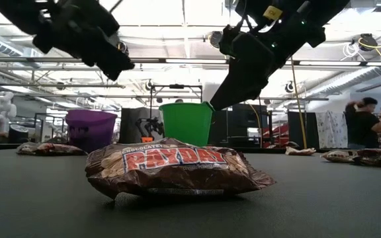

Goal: Sort candy by brand, put in halloween buckets
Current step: Put the brown chocolate bar into the purple bucket

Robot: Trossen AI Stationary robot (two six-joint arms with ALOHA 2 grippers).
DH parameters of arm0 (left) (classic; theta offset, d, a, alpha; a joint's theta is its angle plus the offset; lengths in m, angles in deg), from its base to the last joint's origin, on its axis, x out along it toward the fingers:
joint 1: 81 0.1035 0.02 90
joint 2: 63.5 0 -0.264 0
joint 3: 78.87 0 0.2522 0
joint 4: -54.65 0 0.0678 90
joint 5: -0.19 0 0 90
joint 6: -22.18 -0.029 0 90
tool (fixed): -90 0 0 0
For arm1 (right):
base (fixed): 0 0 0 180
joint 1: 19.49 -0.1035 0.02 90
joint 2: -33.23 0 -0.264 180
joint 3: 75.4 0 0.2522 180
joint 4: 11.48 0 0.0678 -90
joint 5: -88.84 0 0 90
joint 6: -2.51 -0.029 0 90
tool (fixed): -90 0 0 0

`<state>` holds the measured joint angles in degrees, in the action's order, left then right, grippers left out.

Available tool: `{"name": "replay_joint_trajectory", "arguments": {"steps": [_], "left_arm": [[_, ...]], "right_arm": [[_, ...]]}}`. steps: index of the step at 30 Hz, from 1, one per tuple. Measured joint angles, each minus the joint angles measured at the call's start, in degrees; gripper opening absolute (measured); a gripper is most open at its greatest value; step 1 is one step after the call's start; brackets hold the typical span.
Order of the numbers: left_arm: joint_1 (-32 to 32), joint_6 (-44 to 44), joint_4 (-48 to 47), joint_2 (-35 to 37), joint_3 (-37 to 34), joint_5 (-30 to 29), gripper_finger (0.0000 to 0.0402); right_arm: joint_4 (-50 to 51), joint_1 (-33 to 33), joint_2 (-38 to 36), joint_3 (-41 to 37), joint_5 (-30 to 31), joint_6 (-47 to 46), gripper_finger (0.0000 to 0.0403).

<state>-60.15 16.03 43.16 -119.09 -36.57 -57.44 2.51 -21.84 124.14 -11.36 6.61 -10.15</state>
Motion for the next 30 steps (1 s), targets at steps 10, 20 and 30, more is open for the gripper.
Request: {"name": "replay_joint_trajectory", "arguments": {"steps": [10,20,30], "left_arm": [[-23.1,-9.9,28.7,-17.8,-5.7,-25.7,0.0105],[-24.1,-21.1,39.1,-43.1,5.1,-33.6,0.0113],[-20.6,-11.8,21.6,-45.5,17.0,-38.6,0.0249]], "right_arm": [[-0.4,0.0,0.0,0.0,6.0,-0.2,0.0192],[0.1,0.0,0.0,0.0,5.7,-0.8,0.0192],[5.8,0.0,0.0,0.0,5.6,-0.8,0.0192]]}}
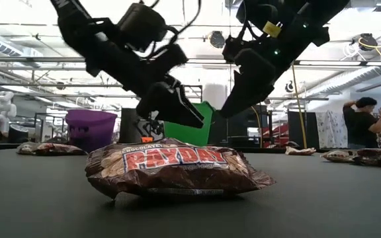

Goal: Sort candy by brand, put in halloween buckets
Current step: Put the brown chocolate bar into the purple bucket

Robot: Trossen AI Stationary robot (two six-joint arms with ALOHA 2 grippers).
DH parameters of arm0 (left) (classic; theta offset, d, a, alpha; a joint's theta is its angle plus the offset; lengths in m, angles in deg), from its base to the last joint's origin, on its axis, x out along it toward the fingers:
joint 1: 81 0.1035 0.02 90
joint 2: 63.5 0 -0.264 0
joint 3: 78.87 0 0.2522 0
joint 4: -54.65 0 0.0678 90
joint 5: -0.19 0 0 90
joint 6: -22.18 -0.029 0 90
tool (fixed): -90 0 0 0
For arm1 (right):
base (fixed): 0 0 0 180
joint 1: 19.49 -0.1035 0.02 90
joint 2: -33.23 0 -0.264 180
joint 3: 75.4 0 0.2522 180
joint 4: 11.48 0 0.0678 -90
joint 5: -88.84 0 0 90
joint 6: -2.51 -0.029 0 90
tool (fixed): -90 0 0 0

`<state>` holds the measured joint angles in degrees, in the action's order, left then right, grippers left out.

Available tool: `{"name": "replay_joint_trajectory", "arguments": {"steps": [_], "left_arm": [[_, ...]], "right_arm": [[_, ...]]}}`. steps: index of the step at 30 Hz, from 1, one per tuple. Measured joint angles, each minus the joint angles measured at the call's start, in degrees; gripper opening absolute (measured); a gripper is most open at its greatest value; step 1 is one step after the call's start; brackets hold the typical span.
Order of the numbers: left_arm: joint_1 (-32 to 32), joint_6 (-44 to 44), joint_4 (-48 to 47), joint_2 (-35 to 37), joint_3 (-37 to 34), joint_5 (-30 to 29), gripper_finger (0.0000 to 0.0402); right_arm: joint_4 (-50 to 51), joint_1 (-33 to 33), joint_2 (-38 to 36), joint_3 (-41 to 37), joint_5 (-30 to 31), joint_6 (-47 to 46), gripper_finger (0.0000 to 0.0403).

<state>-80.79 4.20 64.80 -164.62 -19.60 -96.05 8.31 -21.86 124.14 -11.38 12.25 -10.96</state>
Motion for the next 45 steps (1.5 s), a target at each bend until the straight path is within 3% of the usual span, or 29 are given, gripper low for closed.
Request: {"name": "replay_joint_trajectory", "arguments": {"steps": [4,8,14,23,31,40,45], "left_arm": [[1.6,3.2,-5.1,-1.7,2.3,0.0,0.0297],[2.9,5.5,-5.0,-4.8,3.0,0.0,0.0321],[4.4,8.7,-5.4,-9.4,5.2,6.2,0.0324],[4.3,8.4,-7.2,-9.6,5.9,6.3,0.0313],[3.8,7.1,-7.2,-9.6,5.9,6.2,0.0218],[3.5,6.5,-5.2,-9.7,5.7,5.0,0.0018],[3.5,5.0,-5.5,-9.5,5.7,2.4,0.0004]], "right_arm": [[0.3,0.0,0.0,0.0,0.0,0.0,0.0192],[0.3,0.0,0.0,0.0,0.0,0.0,0.0192],[-0.1,0.0,0.0,0.0,0.0,0.5,0.0192],[0.4,0.0,0.0,0.0,0.0,-0.2,0.0192],[1.1,0.0,0.0,0.0,0.0,-1.3,0.0192],[1.1,0.0,0.0,0.0,0.0,-1.3,0.0192],[1.1,0.0,0.0,0.0,0.0,-1.3,0.0192]]}}
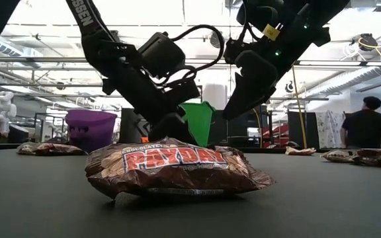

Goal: Sort candy by brand, put in halloween buckets
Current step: Put the brown chocolate bar into the purple bucket

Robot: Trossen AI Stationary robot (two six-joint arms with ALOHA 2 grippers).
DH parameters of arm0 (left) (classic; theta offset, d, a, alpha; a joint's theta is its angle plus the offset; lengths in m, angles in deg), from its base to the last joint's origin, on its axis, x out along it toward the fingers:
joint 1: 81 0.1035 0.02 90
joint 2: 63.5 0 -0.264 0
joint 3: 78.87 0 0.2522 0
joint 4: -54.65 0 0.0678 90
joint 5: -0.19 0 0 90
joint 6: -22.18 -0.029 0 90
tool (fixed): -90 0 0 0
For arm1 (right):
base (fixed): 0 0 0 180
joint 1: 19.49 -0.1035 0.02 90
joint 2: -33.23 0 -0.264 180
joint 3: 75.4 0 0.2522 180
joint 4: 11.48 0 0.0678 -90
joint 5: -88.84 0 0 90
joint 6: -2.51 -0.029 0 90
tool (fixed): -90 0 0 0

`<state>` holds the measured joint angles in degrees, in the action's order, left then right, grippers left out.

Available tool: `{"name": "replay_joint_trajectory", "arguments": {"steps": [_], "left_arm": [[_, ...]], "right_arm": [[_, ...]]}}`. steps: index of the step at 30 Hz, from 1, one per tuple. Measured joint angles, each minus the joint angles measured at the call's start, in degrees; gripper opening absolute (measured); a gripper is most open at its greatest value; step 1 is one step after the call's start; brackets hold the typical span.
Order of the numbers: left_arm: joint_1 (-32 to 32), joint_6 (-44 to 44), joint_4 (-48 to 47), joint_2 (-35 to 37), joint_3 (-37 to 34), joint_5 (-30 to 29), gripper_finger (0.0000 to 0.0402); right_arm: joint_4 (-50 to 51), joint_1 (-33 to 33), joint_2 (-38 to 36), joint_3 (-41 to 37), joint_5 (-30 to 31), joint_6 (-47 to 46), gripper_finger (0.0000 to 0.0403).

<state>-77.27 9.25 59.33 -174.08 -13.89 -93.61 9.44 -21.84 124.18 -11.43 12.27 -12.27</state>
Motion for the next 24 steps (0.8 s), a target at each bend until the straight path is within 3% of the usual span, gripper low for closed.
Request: {"name": "replay_joint_trajectory", "arguments": {"steps": [5,12,18,24], "left_arm": [[-0.6,-1.1,-7.2,6.3,0.0,-3.9,0.0003],[-1.2,-1.4,-23.9,23.0,0.0,-6.7,0.0002],[-1.1,-1.0,-41.0,37.7,0.0,-18.3,0.0001],[-0.6,-0.9,-49.9,49.6,0.0,-27.9,0.0001]], "right_arm": [[0.4,0.0,0.0,0.0,0.0,-0.1,0.0192],[0.9,0.0,0.0,0.0,0.0,-1.5,0.0192],[0.9,-0.1,0.0,0.0,0.0,-2.8,0.0192],[0.4,-0.1,0.0,0.0,0.0,-2.8,0.0192]]}}
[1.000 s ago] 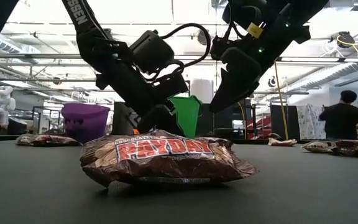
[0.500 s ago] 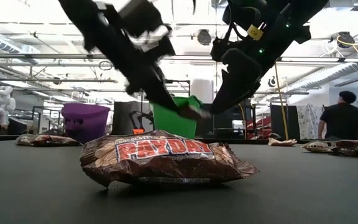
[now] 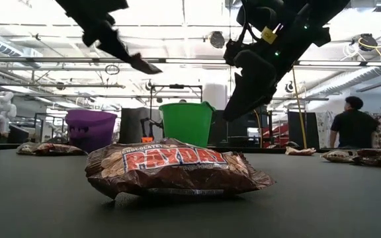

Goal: Sort candy by brand, put in halloween buckets
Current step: Put the brown chocolate bar into the purple bucket

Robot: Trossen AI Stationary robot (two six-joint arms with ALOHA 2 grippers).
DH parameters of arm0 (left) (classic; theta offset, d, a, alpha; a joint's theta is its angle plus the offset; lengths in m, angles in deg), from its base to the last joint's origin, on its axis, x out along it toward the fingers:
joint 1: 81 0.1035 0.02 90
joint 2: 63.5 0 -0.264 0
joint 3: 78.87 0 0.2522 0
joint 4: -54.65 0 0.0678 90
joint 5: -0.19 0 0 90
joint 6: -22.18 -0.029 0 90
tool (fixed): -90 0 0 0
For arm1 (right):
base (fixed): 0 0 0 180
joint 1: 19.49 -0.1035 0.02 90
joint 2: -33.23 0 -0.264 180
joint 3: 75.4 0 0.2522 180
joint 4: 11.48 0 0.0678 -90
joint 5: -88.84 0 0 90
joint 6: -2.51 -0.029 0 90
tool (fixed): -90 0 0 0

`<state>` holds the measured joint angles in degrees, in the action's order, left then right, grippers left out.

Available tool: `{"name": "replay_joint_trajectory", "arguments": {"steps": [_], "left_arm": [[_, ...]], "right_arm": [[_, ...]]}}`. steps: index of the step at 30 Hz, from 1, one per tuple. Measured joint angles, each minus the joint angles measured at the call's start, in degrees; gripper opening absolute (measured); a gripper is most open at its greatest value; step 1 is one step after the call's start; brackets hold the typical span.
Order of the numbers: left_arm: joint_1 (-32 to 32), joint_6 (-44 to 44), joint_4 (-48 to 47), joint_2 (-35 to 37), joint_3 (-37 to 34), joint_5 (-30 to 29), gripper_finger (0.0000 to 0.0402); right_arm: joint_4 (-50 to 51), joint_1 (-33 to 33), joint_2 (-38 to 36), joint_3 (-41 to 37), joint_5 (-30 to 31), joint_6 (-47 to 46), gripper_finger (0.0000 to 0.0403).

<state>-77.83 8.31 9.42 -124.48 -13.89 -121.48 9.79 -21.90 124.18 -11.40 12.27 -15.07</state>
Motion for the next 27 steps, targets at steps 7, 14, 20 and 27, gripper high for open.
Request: {"name": "replay_joint_trajectory", "arguments": {"steps": [7,14,20,27], "left_arm": [[8.6,-0.2,-6.3,6.0,0.0,-1.8,0.0000],[24.6,-1.7,-8.7,5.0,0.0,-1.8,0.0000],[36.0,-1.6,-8.7,1.9,0.0,4.6,0.0000],[42.5,-1.9,-8.8,-3.1,0.0,10.2,0.0001]], "right_arm": [[-8.1,0.0,0.0,0.0,0.4,1.4,0.0192],[-15.0,0.1,1.1,0.1,0.4,3.9,0.0192],[-16.7,0.1,5.0,0.1,0.1,5.0,0.0192],[-16.6,0.6,8.5,0.0,0.0,4.8,0.0192]]}}
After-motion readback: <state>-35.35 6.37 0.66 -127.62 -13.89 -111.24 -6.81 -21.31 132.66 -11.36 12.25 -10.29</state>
